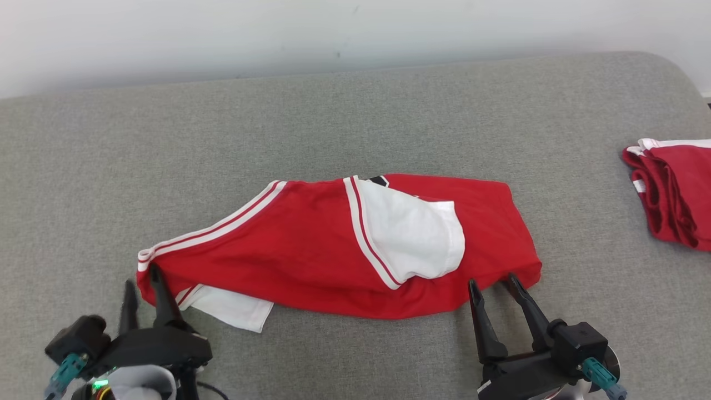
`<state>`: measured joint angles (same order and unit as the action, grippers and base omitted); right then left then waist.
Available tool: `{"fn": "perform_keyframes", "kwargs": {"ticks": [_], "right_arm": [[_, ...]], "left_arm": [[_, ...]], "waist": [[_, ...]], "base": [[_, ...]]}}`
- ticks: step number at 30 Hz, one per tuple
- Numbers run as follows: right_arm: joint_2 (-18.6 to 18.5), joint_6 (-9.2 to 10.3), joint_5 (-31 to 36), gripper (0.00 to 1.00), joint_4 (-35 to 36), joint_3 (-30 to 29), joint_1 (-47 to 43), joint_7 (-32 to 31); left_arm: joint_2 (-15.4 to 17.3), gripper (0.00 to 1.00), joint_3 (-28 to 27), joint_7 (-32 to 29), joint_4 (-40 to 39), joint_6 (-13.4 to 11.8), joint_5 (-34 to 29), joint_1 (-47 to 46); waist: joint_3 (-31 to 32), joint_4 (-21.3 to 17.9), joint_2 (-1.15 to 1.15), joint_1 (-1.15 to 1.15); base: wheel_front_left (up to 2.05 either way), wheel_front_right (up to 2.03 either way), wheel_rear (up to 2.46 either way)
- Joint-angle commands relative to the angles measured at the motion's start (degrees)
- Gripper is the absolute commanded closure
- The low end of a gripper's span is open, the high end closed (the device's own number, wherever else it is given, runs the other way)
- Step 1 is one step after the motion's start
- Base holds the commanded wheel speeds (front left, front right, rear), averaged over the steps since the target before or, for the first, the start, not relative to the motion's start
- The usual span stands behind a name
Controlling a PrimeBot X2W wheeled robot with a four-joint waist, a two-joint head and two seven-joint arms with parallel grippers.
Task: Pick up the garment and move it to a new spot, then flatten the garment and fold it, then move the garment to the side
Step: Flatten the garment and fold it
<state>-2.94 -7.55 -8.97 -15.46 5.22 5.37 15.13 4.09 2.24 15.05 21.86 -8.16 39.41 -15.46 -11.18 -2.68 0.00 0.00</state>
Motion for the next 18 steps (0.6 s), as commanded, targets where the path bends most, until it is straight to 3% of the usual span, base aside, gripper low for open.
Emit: {"fn": "perform_keyframes", "kwargs": {"ticks": [1, 8, 12, 15, 18], "right_arm": [[0.1, 0.14, 0.7, 0.0, 0.0, -0.1, 0.0, 0.0], [0.1, 0.15, 0.1, 0.0, 0.1, -0.7, -0.6, 0.0], [0.1, 0.14, -0.5, 0.0, 0.3, -0.6, -0.8, 0.0], [0.1, 0.14, -0.9, 0.0, 0.3, -0.7, -0.8, 0.0], [0.1, 0.14, -1.2, 0.0, 0.3, -0.7, -0.8, 0.0]], "left_arm": [[0.0, 0.0, -1.0, 0.2, 0.8, -0.4, -0.8, 1.2], [2.9, 0.0, -2.7, 0.2, 0.8, -3.2, -3.6, 1.8], [5.0, 0.0, 0.9, -0.5, -4.2, -3.9, -8.7, 1.3], [6.8, 0.0, 3.1, -2.9, -8.7, -5.9, -12.3, -0.7], [7.2, 0.0, 5.6, -5.9, -12.0, -5.9, -14.1, -2.1]], "waist": [[0.2, -0.3, 0.0, 0.0], [0.5, -1.1, 0.0, 0.0], [0.7, -1.7, 0.0, 0.0], [0.9, -2.3, 0.0, 0.0], [0.8, -2.8, 0.0, 0.0]], "base": [[0.0, 0.0, 0.0], [0.0, 0.0, 0.0], [0.0, 0.0, 0.0], [0.0, 0.0, 0.0], [0.0, 0.0, 0.0]]}}
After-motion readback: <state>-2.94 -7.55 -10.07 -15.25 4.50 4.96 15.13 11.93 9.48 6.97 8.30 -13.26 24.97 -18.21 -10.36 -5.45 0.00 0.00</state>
